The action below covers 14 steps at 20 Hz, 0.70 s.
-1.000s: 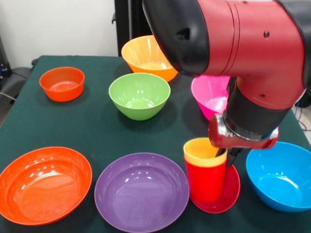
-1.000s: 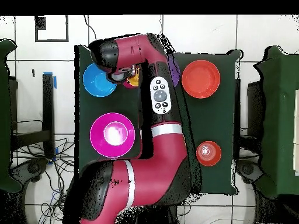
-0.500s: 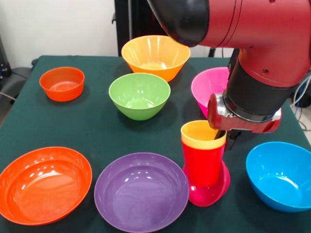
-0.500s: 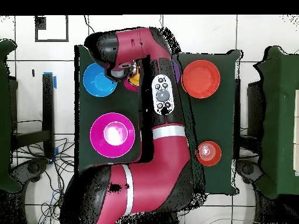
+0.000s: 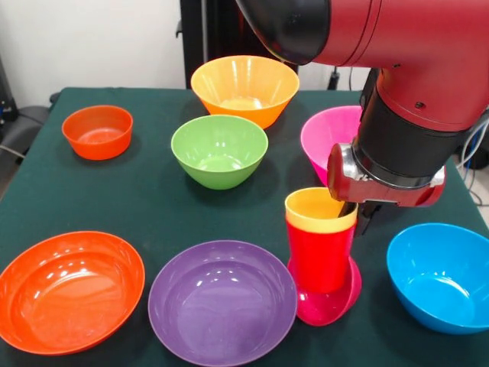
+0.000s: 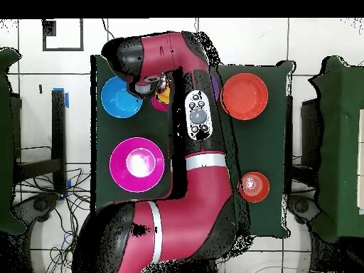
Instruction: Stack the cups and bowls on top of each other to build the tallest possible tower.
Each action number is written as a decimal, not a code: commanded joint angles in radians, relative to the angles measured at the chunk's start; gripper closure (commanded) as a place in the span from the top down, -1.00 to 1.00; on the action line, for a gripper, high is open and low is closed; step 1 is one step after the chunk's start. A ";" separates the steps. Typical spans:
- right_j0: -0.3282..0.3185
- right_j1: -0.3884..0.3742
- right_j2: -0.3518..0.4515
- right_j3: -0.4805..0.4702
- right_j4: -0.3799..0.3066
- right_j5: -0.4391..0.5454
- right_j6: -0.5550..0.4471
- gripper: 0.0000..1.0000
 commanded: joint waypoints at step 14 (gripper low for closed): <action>0.001 0.038 -0.008 0.070 0.019 0.019 -0.021 -1.00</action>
